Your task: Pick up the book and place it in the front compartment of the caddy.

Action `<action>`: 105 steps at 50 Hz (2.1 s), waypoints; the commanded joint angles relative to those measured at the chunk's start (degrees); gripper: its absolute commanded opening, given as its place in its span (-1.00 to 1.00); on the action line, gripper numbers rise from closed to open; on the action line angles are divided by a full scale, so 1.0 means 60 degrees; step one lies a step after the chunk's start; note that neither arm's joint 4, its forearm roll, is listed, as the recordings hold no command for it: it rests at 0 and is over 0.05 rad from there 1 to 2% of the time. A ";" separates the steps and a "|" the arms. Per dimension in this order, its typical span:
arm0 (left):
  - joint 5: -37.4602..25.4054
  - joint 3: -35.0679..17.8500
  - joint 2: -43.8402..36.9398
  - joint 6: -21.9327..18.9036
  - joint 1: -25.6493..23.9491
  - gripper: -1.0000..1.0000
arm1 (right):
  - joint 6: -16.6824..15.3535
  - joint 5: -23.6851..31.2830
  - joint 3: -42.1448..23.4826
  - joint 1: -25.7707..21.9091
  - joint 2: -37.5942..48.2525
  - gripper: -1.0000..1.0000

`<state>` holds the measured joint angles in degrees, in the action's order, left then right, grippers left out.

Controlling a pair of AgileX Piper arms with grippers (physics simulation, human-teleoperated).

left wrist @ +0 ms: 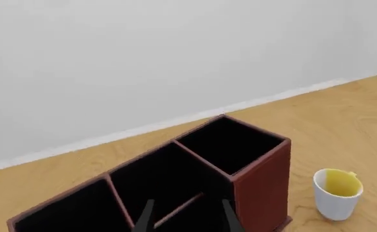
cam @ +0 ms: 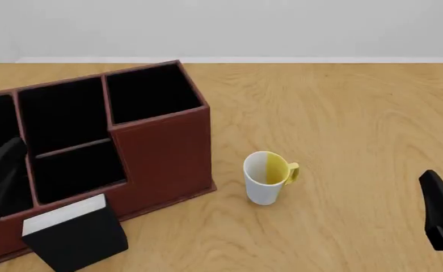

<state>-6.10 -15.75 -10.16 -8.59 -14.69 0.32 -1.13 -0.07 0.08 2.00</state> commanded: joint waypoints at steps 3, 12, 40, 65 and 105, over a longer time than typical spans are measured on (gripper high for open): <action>-0.2560 -0.3413 -0.2608 -0.0594 -0.2460 1.00 | -0.0012 -0.0219 0.0008 0.0021 0.0383 1.00; -0.3779 -0.4533 -0.4518 -0.2069 -0.2712 1.00 | -0.0259 -0.0577 0.0009 -0.0109 0.0875 1.00; -0.8252 -0.7026 -0.6307 -0.3411 -0.3253 1.00 | -0.0295 -0.0684 0.0007 -0.0049 0.0993 1.00; -0.8950 -0.5824 -0.5923 -0.4371 -0.3050 1.00 | -0.0261 -0.0688 0.0009 -0.0024 0.0992 1.00; -0.8020 -0.4124 -0.5851 -0.4100 -0.2658 1.00 | -0.0239 -0.0365 0.0009 0.0007 0.0639 1.00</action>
<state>-55.46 -43.36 -45.71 -33.45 -31.00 -1.05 -3.35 -0.02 0.13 5.82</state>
